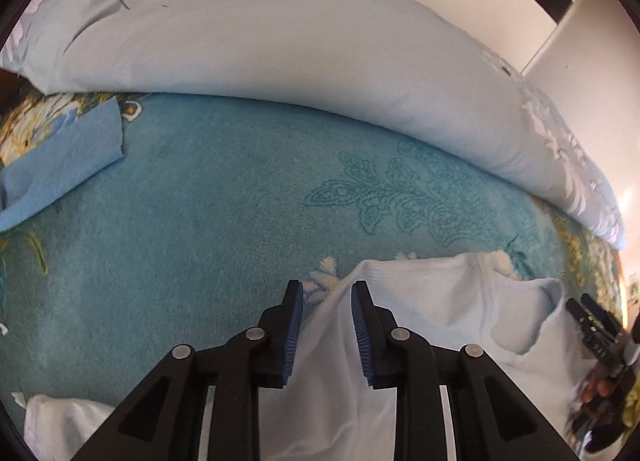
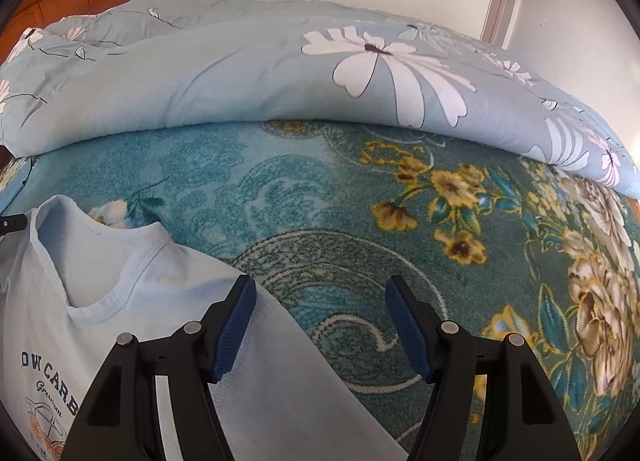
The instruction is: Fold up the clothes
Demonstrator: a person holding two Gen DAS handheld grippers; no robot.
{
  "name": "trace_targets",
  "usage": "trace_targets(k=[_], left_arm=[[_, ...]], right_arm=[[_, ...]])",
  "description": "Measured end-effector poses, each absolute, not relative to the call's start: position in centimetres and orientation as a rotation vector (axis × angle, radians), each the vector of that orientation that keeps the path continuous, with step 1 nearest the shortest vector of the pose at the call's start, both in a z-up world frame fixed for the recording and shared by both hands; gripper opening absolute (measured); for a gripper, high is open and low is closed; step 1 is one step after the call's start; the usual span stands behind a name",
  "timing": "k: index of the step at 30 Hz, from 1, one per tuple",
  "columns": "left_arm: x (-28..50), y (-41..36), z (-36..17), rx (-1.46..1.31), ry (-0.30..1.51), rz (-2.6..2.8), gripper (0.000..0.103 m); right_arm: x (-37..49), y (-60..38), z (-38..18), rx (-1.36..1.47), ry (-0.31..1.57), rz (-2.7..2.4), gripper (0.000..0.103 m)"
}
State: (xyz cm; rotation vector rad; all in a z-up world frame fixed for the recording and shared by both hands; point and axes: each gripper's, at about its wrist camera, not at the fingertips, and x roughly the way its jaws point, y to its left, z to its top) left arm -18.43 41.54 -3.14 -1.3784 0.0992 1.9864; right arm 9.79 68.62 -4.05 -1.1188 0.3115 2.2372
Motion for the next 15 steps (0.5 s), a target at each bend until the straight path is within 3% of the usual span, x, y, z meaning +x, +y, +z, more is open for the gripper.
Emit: trace_targets(k=[2,6,11,15], left_arm=[[-17.1,38.7,-1.1,-1.336,0.096,1.997,0.037],[-13.8,30.4,2.4,-1.265,0.078,2.064,0.057],[-9.2,19.5,2.7,-1.247,0.159,2.3,0.06],[-5.5,12.9,1.0,-1.289,0.124,2.385,0.06]], right_arm=[[11.2,67.5,-2.5,-1.048,0.317,2.298,0.069],[14.7,64.9,-0.4,-1.018,0.361,2.392,0.069],[21.0,61.3,1.2,-1.014,0.44,2.45,0.069],[28.0,59.6,2.2,-0.97,0.454,2.393,0.069]])
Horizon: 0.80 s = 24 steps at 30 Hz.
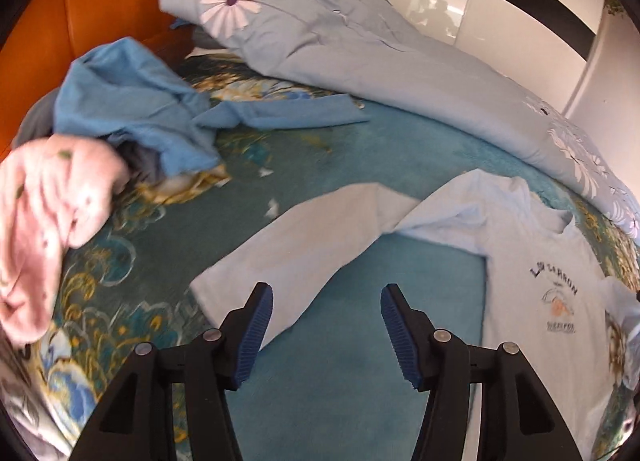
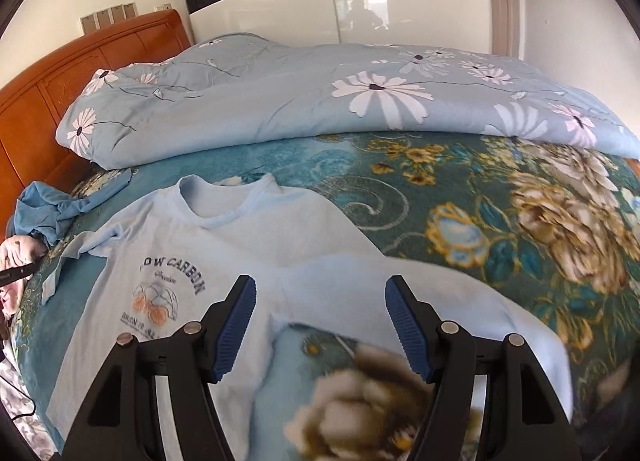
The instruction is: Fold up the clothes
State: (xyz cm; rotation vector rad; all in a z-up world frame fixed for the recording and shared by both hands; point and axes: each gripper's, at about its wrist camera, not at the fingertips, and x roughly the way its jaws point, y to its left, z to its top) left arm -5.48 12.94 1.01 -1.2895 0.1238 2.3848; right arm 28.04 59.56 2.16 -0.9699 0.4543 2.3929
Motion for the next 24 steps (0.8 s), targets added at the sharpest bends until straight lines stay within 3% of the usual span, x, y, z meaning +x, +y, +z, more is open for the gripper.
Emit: trace_targets(k=[5,11,18,24], left_arm=[[-0.2,10.2,0.6,-1.23,-0.008,2.477,0.06],[4.3,12.5,1.0,-1.167,-0.097,2.389,0.063],[7.8,15.2,0.8,-1.171,-0.039,2.304,0.064],[8.5,15.5,0.8,-1.194,-0.119,2.268,0.064]], right_arm=[[36.1,59.2,1.8,-0.987,0.476,2.201,0.069],[41.7,58.6,0.2,-0.997,0.549,2.123,0.069],[42.3,56.0,1.3,-0.972,0.368,2.179,0.069],[39.9,60.4,0.8,-1.069,0.403,2.115,0.069]])
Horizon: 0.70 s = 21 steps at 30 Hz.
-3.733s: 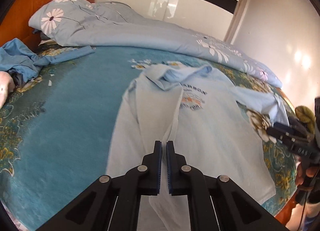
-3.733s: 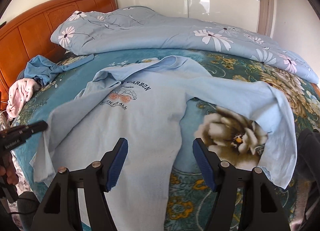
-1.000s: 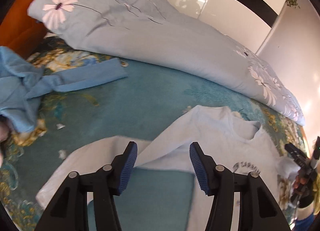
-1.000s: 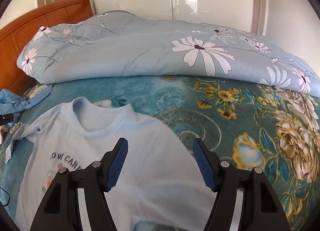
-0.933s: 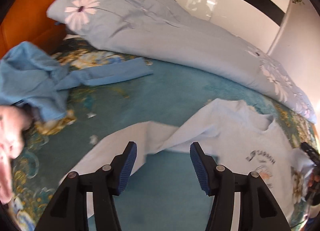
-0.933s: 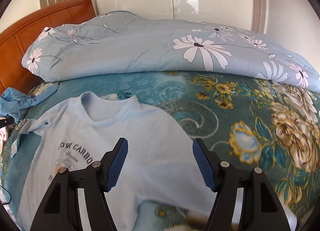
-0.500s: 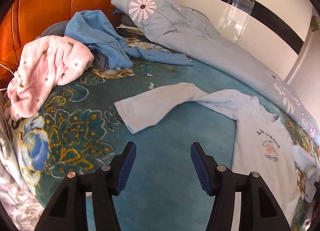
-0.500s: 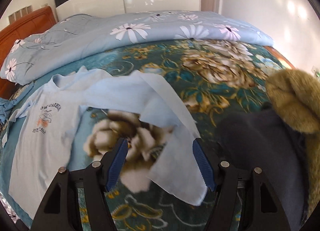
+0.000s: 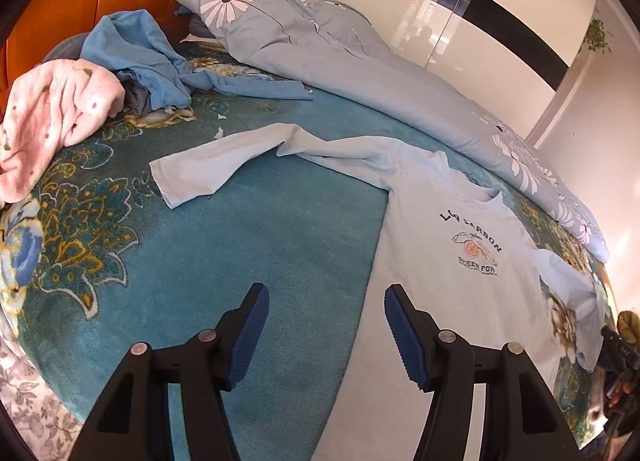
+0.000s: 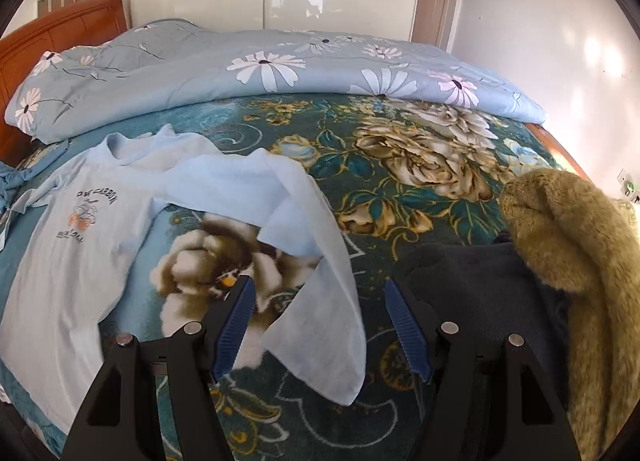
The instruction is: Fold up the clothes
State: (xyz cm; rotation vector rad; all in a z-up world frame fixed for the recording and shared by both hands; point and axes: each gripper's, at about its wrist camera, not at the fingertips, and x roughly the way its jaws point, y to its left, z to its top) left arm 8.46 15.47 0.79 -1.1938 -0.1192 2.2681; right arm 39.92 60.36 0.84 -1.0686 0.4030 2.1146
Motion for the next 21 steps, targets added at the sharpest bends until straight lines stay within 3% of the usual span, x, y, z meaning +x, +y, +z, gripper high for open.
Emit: trace_targets(k=[2,5,12,21], left_arm=[[8.8,15.7,0.9,-1.192,-0.109,2.263,0.064],[9.1,16.0,0.8,-1.206,-0.068,2.259,0.064],[8.2,14.7,0.0,-1.238,-0.076,2.29,0.065],[5.9,11.2,-2.2,-1.315,-0.099,2.358,0.066]], right_arm=[[39.4,62.1,-0.4,-1.111,0.499,2.073,0.065],[39.7,63.7,-1.5,-1.113,0.704,2.083,0.003],[42.5,66.5,4.8,-0.886,0.858,2.132,0.002],[42.1,71.0,5.3,-0.967,0.667,1.867,0.002]])
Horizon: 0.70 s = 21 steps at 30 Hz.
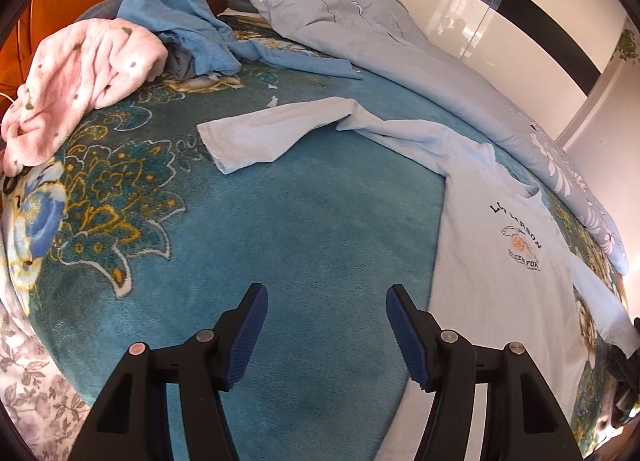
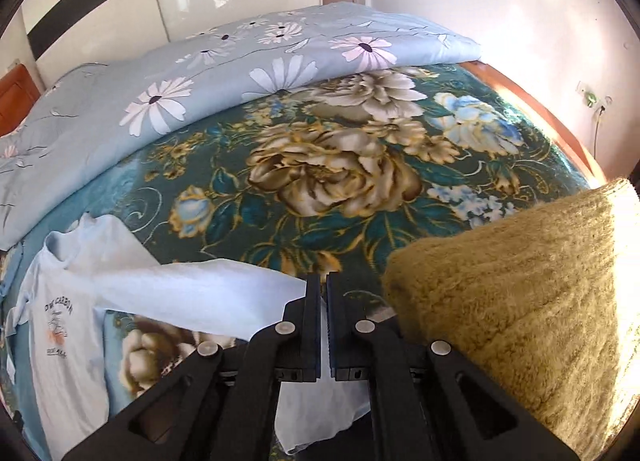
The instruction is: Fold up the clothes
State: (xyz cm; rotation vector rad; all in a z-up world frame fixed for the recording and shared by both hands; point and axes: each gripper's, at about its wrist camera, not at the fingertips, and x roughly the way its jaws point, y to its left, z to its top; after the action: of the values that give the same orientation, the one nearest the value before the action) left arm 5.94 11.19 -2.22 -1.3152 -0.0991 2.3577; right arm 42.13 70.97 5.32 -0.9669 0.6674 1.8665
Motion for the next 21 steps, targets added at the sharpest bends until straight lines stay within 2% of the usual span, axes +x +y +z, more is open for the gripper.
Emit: trace_targets(k=[4,5,7,8,10,12,18,21], left_arm=[[4.2,9.1,-2.1,-1.29,-0.089,2.427,0.066],[3.5,8.9,-2.2,-1.282,-0.061,2.445,0.066],[2.1,8.4,-2.3,-1.264,0.011,2.477,0.066],[1.3,8.5,-2.5,-1.252,0.072,2.477,0.066],[-0.4,9.1,-2.8,-1.218,0.205,2.44,0.066],[-2.1,9.8,-3.3,-1.184,0.335,2.383,0.066],[-4.4,12.3,-5.7,-1.018,0.861,2.247,0.066],[-4.3,12.4,-6.2,-0.87,0.993,2.22,0.067]], right_arm=[[41.9,70.4,6.7,-0.898,0.653,1.884,0.003],[41.6,69.8,7.3,-0.872,0.63,1.884,0.008],[41.0,68.1,8.7,-0.818,0.573,1.892,0.027],[40.5,66.8,9.3,-0.795,0.54,1.912,0.039],[39.2,64.0,10.1,-0.777,0.492,1.986,0.044],[37.1,61.0,9.8,-0.826,0.499,2.099,0.054],[29.2,52.9,3.7,-1.117,0.614,2.328,0.054],[25.6,49.7,1.3,-1.208,0.615,2.362,0.054]])
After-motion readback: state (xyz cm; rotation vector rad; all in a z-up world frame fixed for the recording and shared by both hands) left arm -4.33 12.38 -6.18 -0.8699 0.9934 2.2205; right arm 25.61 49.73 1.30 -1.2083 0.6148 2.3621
